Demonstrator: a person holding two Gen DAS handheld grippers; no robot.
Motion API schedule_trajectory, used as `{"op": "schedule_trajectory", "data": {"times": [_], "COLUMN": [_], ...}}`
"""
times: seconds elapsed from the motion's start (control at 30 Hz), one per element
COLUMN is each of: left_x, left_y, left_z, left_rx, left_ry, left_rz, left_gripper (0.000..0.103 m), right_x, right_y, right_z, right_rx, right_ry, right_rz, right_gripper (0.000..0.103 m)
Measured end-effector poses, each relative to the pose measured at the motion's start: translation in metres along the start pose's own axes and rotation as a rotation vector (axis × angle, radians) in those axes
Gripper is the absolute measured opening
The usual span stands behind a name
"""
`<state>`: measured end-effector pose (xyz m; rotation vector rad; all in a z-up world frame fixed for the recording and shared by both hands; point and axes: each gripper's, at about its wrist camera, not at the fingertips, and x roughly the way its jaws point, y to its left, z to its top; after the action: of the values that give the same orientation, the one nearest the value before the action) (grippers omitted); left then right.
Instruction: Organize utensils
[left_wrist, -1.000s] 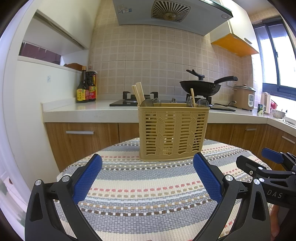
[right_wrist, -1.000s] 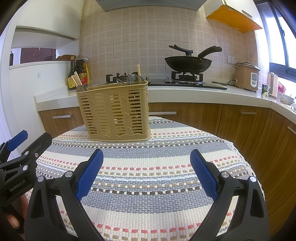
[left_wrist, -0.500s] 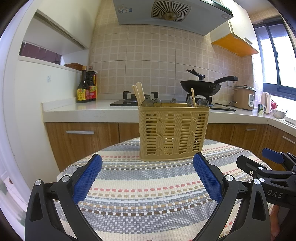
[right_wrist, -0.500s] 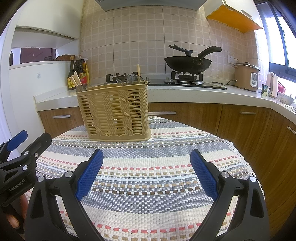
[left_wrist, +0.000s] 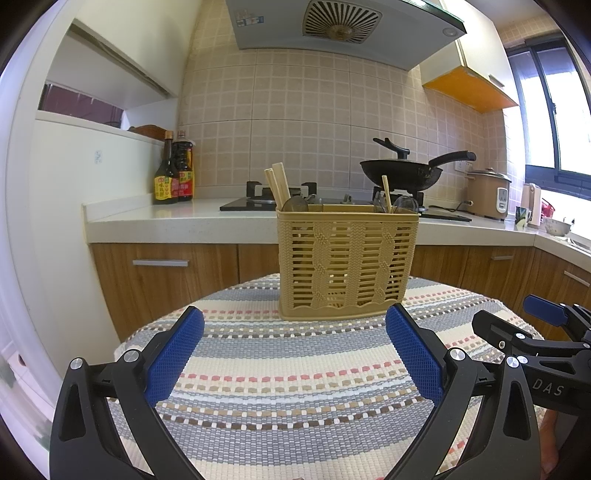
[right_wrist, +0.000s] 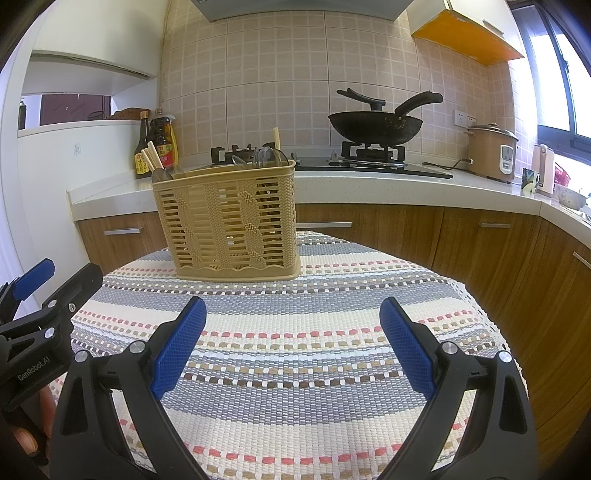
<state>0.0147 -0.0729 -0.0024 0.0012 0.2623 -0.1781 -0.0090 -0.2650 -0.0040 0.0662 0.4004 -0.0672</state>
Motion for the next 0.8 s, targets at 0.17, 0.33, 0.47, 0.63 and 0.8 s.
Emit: {"op": "schedule_trajectory", "data": {"times": [0.17,0.33,0.47,0.63,0.8], "left_x": [-0.0014,-0.0020,-0.0020,-0.0023,-0.0019], "left_y": [0.0027,0.0033,0.0032,0.0033,0.0032], "left_z": [-0.0014,-0.0016,-0.0015,-0.0015,-0.0013], "left_rx": [-0.005,-0.003,-0.003,-0.003,-0.003], "left_ry": [0.006,0.005,0.005,0.005,0.005], "left_rz": [0.003,0.003,0.003,0.003,0.002], "left_gripper": [0.095,0.095,0.095,0.095,0.095], "right_x": [-0.0003,-0.0004,-0.0004,-0.0004,-0.0004], "right_y": [-0.0001,-0.0001,0.0000,0.0003,0.0002], "right_z": [-0.0004,-0.0004,-0.0004,-0.0003,-0.0003], "right_rx": [0.001,0.000,0.000,0.000,0.001], "right_ry": [-0.001,-0.001,0.000,0.000,0.000], "right_rz": [0.000,0.000,-0.001,-0.001,-0.001], "right_gripper": [0.092,0.092,0.092,0.092,0.092]}}
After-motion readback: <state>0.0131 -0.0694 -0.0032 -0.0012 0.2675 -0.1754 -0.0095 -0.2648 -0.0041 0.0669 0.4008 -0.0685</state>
